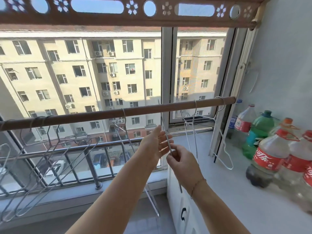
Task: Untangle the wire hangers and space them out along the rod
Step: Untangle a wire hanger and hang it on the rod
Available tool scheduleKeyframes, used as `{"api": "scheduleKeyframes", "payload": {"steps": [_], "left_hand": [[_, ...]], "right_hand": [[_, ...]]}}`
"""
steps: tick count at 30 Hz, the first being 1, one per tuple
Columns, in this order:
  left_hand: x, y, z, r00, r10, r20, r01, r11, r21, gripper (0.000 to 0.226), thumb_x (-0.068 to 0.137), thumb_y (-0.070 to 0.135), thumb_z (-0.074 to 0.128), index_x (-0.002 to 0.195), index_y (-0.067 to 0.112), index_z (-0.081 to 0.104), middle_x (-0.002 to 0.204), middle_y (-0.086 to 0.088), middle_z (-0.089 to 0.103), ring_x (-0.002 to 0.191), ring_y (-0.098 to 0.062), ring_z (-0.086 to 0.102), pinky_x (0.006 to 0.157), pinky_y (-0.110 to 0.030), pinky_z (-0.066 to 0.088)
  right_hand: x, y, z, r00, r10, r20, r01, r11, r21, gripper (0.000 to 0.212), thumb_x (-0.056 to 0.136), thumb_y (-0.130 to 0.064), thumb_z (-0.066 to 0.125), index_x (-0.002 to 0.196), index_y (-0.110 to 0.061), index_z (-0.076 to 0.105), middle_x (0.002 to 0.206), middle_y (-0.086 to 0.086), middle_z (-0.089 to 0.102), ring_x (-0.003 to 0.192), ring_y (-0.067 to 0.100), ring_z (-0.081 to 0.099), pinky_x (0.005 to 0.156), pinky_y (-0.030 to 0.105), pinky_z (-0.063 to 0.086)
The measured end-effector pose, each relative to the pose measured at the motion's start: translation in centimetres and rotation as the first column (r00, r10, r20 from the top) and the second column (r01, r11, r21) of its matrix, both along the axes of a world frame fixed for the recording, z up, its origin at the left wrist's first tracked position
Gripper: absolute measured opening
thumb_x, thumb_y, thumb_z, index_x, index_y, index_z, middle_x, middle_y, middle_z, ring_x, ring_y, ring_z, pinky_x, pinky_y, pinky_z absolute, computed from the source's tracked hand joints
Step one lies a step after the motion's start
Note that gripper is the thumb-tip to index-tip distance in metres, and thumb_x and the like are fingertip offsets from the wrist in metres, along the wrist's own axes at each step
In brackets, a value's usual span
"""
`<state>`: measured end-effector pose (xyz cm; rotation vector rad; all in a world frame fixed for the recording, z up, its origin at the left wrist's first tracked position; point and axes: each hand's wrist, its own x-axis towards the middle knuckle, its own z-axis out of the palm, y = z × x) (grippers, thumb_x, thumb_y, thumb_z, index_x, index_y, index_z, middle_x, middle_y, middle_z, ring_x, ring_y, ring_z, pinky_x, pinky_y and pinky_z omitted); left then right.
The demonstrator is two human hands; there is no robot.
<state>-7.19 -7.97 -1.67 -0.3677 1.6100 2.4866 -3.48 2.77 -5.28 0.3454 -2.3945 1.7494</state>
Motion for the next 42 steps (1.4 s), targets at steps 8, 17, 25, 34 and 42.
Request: {"api": "scheduleKeyframes", "payload": {"steps": [8,17,25,34,42], "left_hand": [[4.0,1.3,-6.2,0.993,0.003,0.118,0.01,0.995,-0.104,0.011,0.094,0.016,0.05,0.089,0.009,0.057,0.079,-0.006,0.066,0.069,-0.015,0.063,0.061,-0.023,0.05],[10.0,2.4,-11.4,0.98,-0.09,0.18,0.143,0.94,-0.309,0.01,0.091,0.008,0.054,0.083,0.006,0.06,0.066,-0.005,0.06,0.043,-0.006,0.048,0.043,-0.013,0.039],[12.4,-1.0,-13.1,0.92,-0.311,0.238,0.389,0.786,-0.48,0.015,0.087,0.006,0.055,0.096,0.008,0.068,0.066,-0.001,0.06,0.055,-0.008,0.053,0.055,-0.016,0.04],[12.4,-0.8,-14.6,0.987,-0.123,-0.102,-0.037,0.448,-0.893,0.008,0.083,0.024,0.063,0.089,0.028,0.064,0.095,0.009,0.053,0.096,-0.011,0.052,0.086,-0.02,0.04],[11.6,3.7,-10.5,0.993,-0.115,0.005,0.105,0.888,-0.447,0.029,0.085,0.036,0.054,0.076,0.014,0.071,0.076,0.0,0.072,0.071,-0.012,0.061,0.073,-0.03,0.047]], "right_hand": [[6.1,3.4,-7.0,0.981,0.126,0.145,-0.126,0.992,-0.011,0.022,0.088,-0.017,0.059,0.104,-0.031,0.059,0.072,-0.009,0.058,0.062,0.0,0.053,0.064,0.016,0.045],[6.4,5.4,-11.0,0.987,0.055,0.152,-0.075,0.989,0.13,0.044,0.085,-0.024,0.044,0.129,-0.027,0.04,0.123,-0.007,0.047,0.115,-0.013,0.043,0.1,0.004,0.028],[5.6,5.4,-13.4,0.995,0.101,0.022,-0.095,0.815,0.572,0.05,0.077,-0.025,0.049,0.127,-0.022,0.052,0.135,0.0,0.047,0.123,0.019,0.041,0.1,0.025,0.027],[7.5,7.7,-11.0,0.971,0.095,0.22,-0.201,0.824,0.53,0.02,0.088,-0.024,0.056,0.07,-0.032,0.055,0.053,-0.004,0.051,0.053,0.008,0.047,0.06,0.026,0.04],[8.8,6.3,-7.2,0.958,0.009,0.288,-0.047,0.991,0.128,0.021,0.092,-0.008,0.047,0.087,-0.018,0.065,0.046,-0.007,0.052,0.05,0.005,0.049,0.059,0.026,0.049]]}}
